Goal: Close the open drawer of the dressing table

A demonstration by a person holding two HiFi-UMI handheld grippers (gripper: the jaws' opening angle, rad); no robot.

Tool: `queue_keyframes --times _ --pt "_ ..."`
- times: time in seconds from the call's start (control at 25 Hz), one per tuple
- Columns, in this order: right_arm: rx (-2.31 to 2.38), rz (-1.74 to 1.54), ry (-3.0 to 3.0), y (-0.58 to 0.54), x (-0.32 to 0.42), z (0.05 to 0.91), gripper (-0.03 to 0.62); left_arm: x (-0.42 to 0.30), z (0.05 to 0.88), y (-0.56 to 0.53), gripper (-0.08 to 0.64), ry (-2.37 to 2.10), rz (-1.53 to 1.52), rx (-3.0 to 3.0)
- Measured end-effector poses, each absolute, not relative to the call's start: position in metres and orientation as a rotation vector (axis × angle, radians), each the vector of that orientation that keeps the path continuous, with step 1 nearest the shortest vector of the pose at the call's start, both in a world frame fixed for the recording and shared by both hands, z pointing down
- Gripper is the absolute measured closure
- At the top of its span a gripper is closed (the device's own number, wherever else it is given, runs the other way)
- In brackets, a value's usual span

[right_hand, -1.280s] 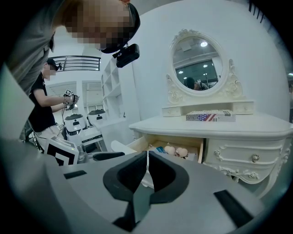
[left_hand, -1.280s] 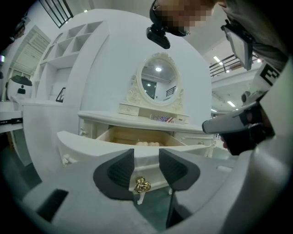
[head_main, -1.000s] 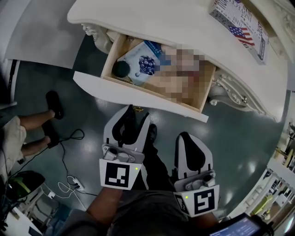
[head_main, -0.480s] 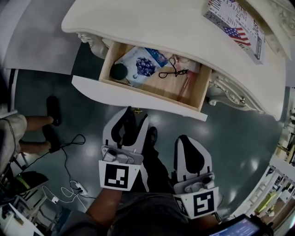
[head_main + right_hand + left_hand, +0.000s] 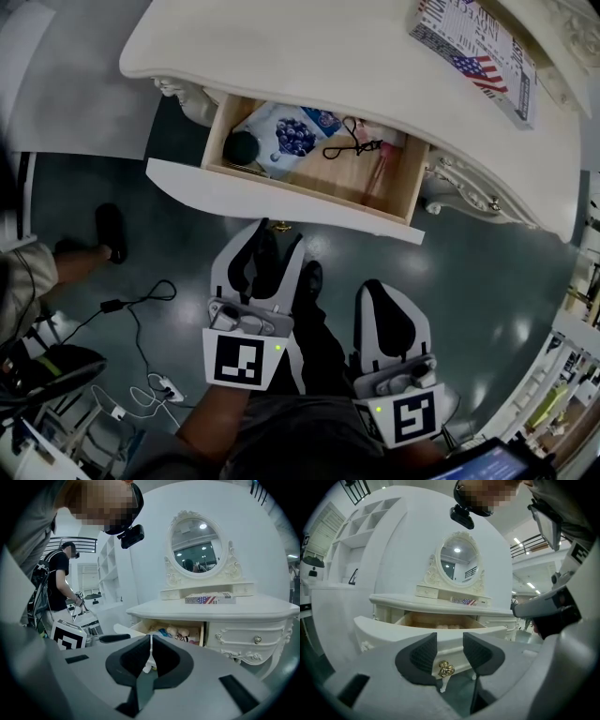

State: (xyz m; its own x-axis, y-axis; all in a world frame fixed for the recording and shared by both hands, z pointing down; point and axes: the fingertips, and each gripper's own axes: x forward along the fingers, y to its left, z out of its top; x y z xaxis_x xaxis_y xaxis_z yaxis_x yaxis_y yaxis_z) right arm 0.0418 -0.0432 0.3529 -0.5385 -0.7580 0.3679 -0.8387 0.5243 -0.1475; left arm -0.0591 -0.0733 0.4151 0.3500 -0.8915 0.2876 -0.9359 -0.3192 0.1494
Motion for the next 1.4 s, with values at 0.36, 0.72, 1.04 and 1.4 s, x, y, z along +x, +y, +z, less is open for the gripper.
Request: queue_keyframes --times 0.36,0.72,1.04,1.4 --pt "1.37 0.455 -2.498 -0.049 0.037 0.352 0.577 -0.059 0.414 -0.08 0.377 -1.596 0.219 2.349" --pt "1.388 0.465 -2.473 -0.045 0.032 0.352 0.577 -0.061 0.412 -0.081 0.377 -1.559 0.234 2.38" --pt "1.424 0.474 -2.466 -0.053 0.03 0.35 0.577 -0.06 0.413 -0.091 0.377 -1.525 0.252 2.395" --pt "1.476 0.504 -2.454 -0.064 0.035 0.352 0.577 -0.057 0.415 -0.107 0.377 -1.509 0.256 2.403"
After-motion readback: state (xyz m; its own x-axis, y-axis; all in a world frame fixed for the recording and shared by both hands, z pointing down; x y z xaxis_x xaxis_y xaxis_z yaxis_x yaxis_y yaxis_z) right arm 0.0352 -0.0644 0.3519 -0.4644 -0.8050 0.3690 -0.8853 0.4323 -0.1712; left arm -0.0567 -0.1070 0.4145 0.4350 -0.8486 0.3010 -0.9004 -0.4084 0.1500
